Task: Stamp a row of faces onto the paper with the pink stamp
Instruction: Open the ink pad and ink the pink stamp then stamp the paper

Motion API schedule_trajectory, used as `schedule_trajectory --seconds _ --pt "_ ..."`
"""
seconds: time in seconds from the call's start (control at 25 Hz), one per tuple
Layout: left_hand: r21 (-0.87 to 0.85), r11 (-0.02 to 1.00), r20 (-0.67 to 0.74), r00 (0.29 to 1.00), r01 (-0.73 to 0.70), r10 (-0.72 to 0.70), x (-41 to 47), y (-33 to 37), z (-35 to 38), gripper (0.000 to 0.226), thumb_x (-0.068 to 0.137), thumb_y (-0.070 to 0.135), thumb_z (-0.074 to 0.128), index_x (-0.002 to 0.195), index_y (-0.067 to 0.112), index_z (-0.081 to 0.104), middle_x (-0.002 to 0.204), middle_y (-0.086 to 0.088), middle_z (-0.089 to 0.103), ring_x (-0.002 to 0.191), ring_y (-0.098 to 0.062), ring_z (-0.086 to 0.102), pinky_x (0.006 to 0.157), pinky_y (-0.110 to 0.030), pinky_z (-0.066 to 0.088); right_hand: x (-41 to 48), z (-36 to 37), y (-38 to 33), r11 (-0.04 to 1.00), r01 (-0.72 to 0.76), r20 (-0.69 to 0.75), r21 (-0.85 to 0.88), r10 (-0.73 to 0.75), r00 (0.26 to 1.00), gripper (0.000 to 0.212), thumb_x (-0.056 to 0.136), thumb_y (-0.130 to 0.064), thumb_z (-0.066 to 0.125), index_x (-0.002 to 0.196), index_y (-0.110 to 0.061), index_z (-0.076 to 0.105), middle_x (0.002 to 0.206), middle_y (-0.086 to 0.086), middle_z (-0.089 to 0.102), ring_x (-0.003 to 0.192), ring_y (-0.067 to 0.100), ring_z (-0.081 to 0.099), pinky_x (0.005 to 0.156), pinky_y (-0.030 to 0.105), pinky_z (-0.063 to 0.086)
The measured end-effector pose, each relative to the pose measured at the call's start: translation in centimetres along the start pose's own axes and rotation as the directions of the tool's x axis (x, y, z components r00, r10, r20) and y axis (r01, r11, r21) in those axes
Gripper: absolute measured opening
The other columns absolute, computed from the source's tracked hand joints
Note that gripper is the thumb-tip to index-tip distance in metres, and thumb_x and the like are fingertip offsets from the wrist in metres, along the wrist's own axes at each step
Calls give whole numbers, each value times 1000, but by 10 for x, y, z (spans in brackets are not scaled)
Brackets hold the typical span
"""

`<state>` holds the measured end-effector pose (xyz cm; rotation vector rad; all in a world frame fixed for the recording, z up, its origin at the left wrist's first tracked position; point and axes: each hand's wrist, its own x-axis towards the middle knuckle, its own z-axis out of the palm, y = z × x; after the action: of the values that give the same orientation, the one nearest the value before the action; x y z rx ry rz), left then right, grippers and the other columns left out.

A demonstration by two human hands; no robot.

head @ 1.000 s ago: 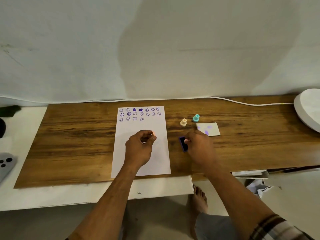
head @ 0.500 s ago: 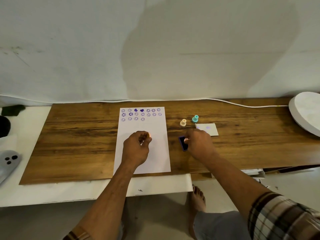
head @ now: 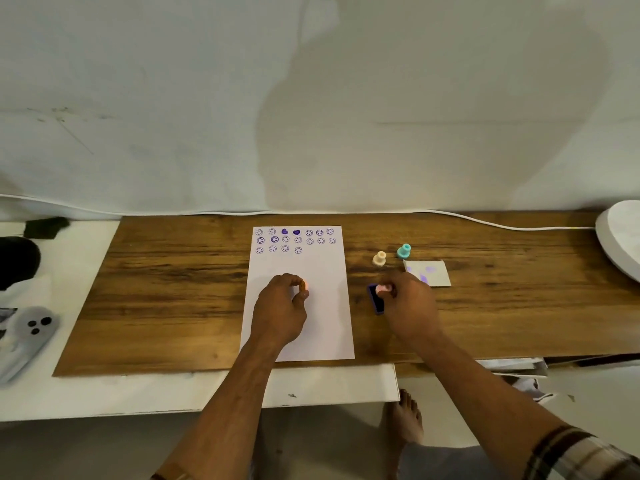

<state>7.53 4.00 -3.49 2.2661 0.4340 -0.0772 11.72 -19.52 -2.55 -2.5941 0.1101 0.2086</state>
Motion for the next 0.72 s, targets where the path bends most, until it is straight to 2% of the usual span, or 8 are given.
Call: schedule_trajectory --seconds 0.12,0.32,0.48,0.72 --pt "67 997 27 999 -32 30 4 -6 -4 22 96 18 66 118 15 64 123 -6 69 113 -26 66 96 -34 52 10 17 -29 970 39 -102 242 -15 995 22 94 -16 79 116 -19 78 109 0 79 93 16 70 73 24 54" --pt "117 991 45 997 -71 66 6 -13 -5 19 97 20 63 116 17 63 120 -5 68 107 -27 66 92 -36 55 48 49 -89 921 199 -126 334 -166 978 22 98 -24 75 120 -19 79 119 2 76 92 11 68 79 31 58" --pt "139 986 59 995 -93 86 9 -17 -2 19 98 20 62 116 15 63 120 -7 67 105 -30 67 91 -38 55 75 68 -110 923 282 -70 261 -273 959 26 99 -15 69 125 -16 76 120 9 74 98 24 72 89 37 56" --pt "149 983 59 994 -103 95 10 -20 -1 24 98 21 61 121 14 62 124 -8 66 107 -30 67 95 -38 55 88 90 -114 933 300 -61 201 -294 954 27 99 -14 67 124 -20 76 125 7 75 107 31 69 91 40 55"
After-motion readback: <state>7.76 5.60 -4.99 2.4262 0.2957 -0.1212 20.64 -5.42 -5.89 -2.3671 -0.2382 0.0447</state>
